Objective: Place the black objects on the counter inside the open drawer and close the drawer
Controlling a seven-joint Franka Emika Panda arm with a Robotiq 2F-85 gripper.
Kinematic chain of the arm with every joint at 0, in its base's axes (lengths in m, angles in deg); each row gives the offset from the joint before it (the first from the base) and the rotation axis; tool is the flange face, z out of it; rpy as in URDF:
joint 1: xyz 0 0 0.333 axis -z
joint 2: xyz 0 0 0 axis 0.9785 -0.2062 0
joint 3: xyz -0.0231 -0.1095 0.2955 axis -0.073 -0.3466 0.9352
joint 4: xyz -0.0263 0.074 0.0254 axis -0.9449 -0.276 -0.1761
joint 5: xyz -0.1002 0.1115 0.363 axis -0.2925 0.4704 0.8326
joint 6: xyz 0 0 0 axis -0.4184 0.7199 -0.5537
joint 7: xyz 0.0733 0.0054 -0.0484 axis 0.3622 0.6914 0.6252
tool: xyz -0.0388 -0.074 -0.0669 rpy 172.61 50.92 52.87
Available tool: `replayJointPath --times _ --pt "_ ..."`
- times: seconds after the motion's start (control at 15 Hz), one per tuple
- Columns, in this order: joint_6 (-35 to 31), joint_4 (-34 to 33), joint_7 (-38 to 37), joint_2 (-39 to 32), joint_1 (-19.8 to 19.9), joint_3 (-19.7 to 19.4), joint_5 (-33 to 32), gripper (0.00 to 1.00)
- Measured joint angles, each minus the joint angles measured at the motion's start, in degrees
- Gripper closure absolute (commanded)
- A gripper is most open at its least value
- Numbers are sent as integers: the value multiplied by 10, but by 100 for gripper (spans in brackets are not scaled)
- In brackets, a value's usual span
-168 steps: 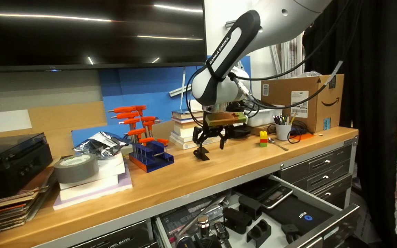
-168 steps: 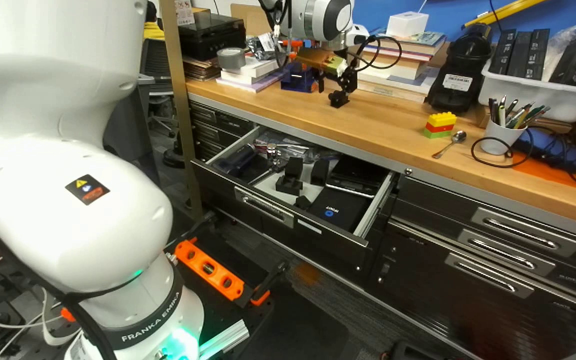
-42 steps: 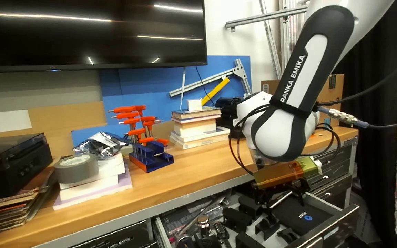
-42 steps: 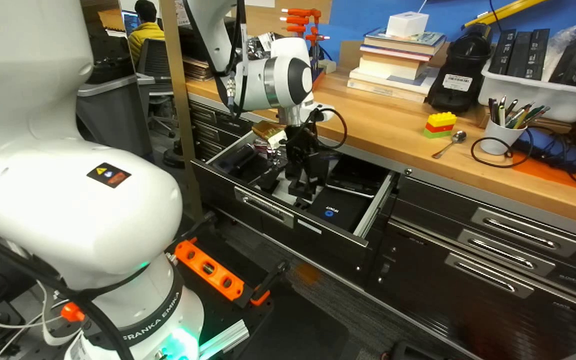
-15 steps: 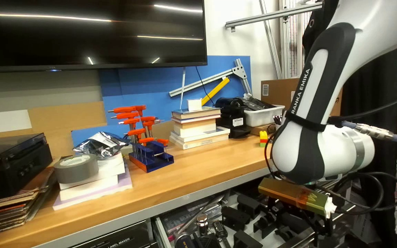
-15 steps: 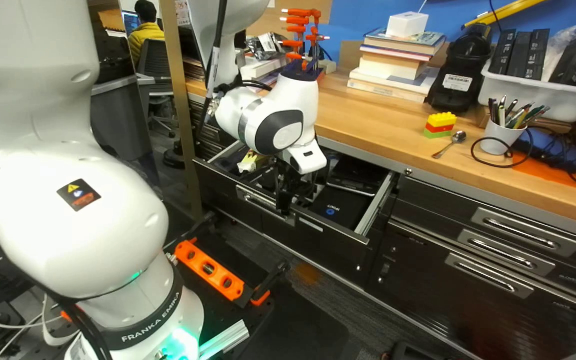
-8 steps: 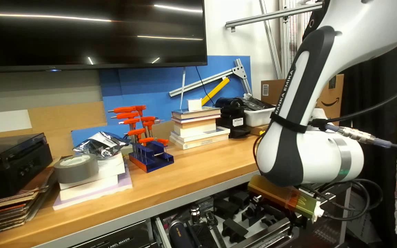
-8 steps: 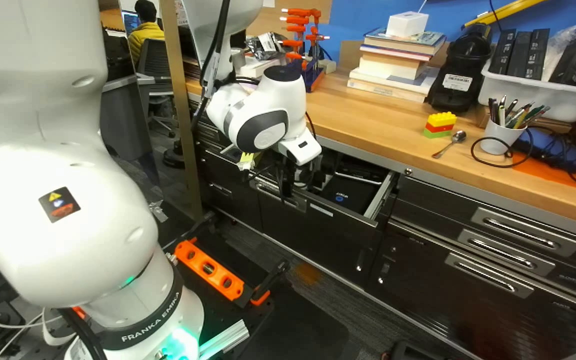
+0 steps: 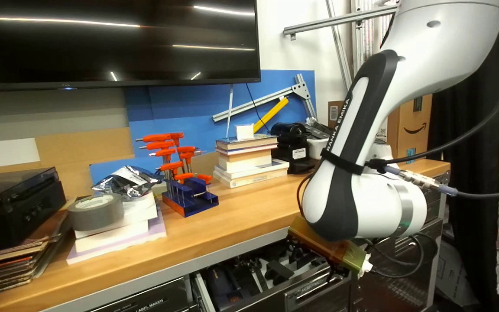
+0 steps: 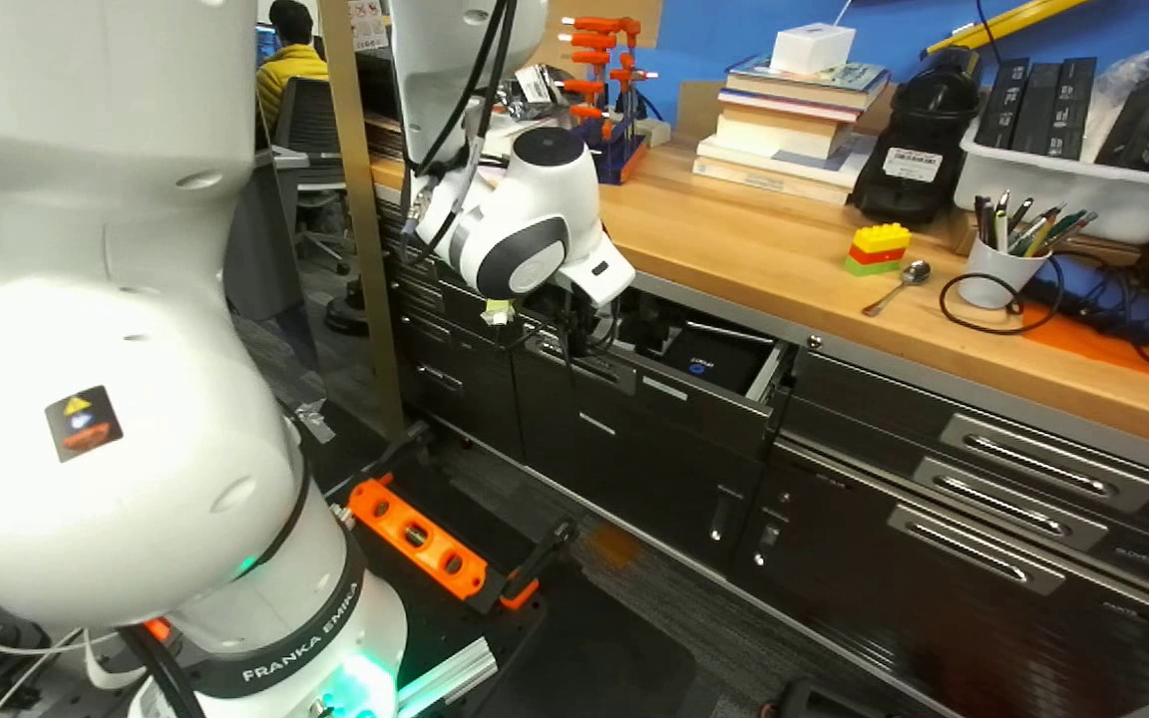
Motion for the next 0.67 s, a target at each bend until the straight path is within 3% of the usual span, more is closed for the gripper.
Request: replayJointPath --times 0.33,0.67 --pt "-17 -8 36 -1 -12 -12 -22 0" --pt "-18 18 120 70 -110 -116 -12 0"
